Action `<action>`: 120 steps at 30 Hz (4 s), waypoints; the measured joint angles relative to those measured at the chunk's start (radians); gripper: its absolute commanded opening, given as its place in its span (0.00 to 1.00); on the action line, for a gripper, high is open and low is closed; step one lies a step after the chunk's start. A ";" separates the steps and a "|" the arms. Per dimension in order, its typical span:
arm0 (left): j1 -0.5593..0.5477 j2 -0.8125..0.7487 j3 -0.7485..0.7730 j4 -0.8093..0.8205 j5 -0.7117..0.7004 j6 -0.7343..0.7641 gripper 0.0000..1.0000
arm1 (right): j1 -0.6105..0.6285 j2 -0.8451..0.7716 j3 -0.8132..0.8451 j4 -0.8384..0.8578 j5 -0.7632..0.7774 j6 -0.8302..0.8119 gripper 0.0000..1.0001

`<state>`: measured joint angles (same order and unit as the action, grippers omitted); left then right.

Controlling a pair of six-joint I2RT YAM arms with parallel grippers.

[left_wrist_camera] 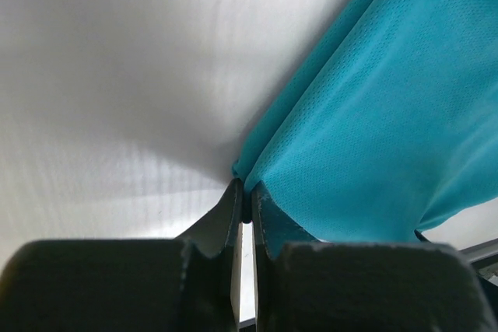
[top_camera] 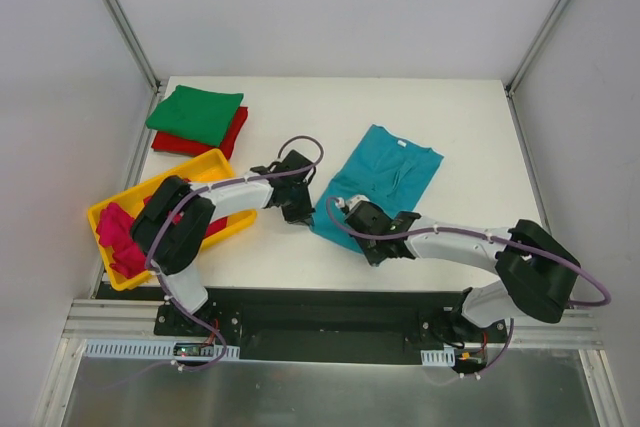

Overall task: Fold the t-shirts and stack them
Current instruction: Grab one side of the 2/3 rectangular tshirt with both arms, then fold the long partially folded tshirt into a neat square, then put the neatly folded tshirt into the corner of the board with the left arm

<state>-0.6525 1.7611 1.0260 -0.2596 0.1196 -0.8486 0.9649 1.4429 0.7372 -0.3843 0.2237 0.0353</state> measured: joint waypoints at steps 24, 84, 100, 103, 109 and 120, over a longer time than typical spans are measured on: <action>0.000 -0.948 -0.298 -0.283 -0.210 -0.051 0.00 | 0.237 -0.196 0.108 0.154 -0.637 0.250 0.00; -0.078 0.194 0.489 -0.147 0.009 0.476 0.99 | -0.555 -0.591 -0.156 -0.102 -0.426 0.146 0.96; -0.056 0.380 0.595 -0.147 0.077 0.561 0.80 | -0.555 -0.632 -0.177 -0.152 -0.449 0.100 0.96; -0.071 0.381 0.589 -0.148 0.028 0.560 0.74 | -0.556 -0.634 -0.177 -0.153 -0.449 0.087 0.96; -0.125 0.367 0.550 -0.134 -0.095 0.549 0.52 | -0.556 -0.660 -0.178 -0.153 -0.436 0.071 0.96; -0.180 0.353 0.513 -0.104 -0.209 0.440 0.00 | -0.556 -0.716 -0.187 -0.167 -0.322 0.051 0.96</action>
<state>-0.8326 2.1143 1.5387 -0.3634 -0.0891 -0.4084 0.4091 0.7265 0.5499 -0.5510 -0.0982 0.0868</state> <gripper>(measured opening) 0.044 0.960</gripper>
